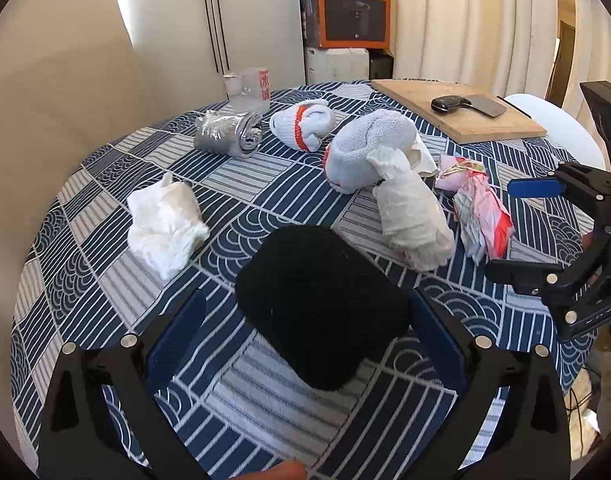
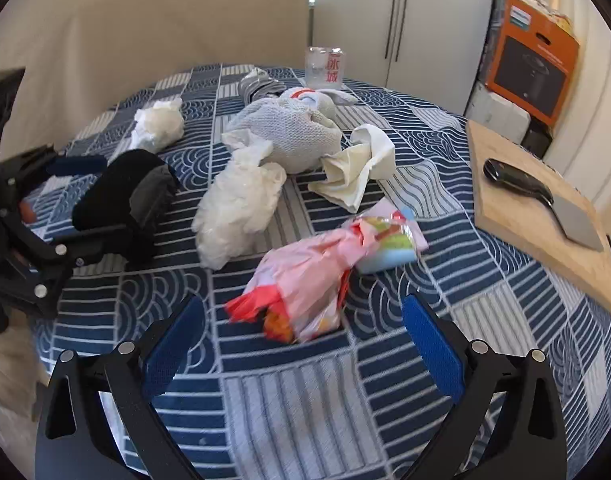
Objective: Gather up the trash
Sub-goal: 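Grasp the black cap with the left tool while the right tool grasps the pink-red wrapper, then lower both tools under the table edge and release cap and wrapper into the bin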
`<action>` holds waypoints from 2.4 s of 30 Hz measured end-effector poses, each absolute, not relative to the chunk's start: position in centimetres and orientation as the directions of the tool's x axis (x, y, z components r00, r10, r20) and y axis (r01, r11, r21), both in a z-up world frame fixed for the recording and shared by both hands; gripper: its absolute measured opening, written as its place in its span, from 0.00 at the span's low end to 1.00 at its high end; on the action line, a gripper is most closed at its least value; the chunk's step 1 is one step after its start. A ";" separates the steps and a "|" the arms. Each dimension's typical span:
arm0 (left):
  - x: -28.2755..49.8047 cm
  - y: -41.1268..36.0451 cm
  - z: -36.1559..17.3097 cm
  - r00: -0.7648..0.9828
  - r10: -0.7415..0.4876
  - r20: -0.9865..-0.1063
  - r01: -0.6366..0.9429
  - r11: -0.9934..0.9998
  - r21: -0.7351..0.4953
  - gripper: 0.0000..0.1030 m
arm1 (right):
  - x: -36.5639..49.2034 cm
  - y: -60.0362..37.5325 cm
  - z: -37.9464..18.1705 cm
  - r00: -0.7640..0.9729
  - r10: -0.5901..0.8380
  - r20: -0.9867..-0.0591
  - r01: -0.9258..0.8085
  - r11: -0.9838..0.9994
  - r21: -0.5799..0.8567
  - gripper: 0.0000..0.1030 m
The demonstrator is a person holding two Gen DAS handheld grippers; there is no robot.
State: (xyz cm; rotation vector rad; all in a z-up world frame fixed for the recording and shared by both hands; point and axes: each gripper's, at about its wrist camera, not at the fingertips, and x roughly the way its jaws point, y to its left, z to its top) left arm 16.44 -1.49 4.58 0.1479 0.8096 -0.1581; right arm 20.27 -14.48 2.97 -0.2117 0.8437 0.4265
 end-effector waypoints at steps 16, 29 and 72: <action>20.4 -0.4 5.2 0.570 -0.070 -0.819 0.112 0.994 -0.007 0.94 | 23.5 -16.2 2.7 0.589 0.270 -0.762 -0.349 0.935 0.061 0.93; 18.7 1.0 3.2 0.592 -0.078 -0.802 0.079 0.996 -0.039 0.96 | 23.4 -16.3 0.5 0.549 0.252 -0.797 -0.377 0.926 0.033 0.94; 13.7 -1.9 4.2 0.715 -0.114 -0.689 0.201 0.978 0.047 0.67 | 13.7 -14.0 5.3 0.729 0.280 -0.625 -0.459 0.877 -0.142 0.43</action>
